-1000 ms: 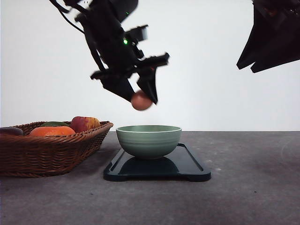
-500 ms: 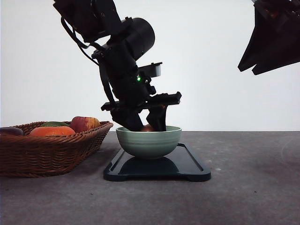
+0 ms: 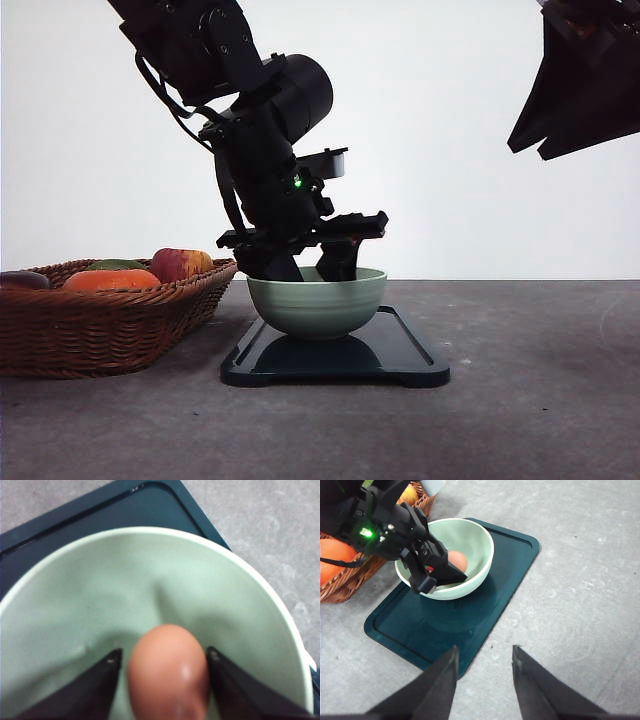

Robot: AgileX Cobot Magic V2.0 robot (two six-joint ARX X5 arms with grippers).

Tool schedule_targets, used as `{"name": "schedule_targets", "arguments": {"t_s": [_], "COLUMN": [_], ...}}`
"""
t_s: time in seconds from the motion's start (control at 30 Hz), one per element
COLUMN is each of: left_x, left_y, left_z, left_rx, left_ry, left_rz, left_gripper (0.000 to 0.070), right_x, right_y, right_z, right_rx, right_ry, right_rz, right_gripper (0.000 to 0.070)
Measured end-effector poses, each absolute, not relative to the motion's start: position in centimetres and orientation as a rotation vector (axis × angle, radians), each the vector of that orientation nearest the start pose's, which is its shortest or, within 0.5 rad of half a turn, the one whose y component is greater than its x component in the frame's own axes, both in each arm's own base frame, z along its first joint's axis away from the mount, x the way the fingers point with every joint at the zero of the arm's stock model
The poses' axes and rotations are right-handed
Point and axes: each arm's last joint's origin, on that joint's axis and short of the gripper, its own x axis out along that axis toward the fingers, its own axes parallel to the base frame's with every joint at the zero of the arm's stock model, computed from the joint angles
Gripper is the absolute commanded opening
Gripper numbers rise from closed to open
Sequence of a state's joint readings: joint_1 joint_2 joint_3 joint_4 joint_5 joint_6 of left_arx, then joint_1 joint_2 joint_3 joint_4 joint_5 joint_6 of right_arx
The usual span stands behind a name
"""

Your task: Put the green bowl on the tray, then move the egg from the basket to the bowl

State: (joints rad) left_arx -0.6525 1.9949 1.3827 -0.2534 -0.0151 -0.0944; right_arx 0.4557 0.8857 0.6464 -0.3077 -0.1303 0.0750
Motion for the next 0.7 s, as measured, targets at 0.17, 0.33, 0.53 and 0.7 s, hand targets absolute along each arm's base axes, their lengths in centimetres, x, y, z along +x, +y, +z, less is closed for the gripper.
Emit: {"name": "schedule_targets", "arguments": {"t_s": [0.17,0.33,0.53,0.7], "left_x": [33.8,33.8,34.6,35.0], "left_y": [-25.8,-25.7,-26.4,-26.6], "left_z": [17.8,18.8,22.0,25.0], "left_rx": [0.209,0.234,0.219,0.219], "left_ry": [0.874,0.943,0.900,0.902], "left_rz": [-0.553,-0.542,-0.549,-0.549], "left_gripper": [0.0402,0.0398,0.0399,0.0397], "right_x": [16.7,16.7,16.7,16.6], "right_y": [8.6,8.6,8.6,8.6], "right_z": [25.8,25.8,25.7,25.7], "right_rx": [-0.019,-0.020,-0.020,-0.021], "right_ry": [0.570,0.573,0.574,0.581], "right_rz": [0.550,0.550,0.549,0.549], "right_gripper": [0.0209,0.0209,0.0209,0.0209]}}
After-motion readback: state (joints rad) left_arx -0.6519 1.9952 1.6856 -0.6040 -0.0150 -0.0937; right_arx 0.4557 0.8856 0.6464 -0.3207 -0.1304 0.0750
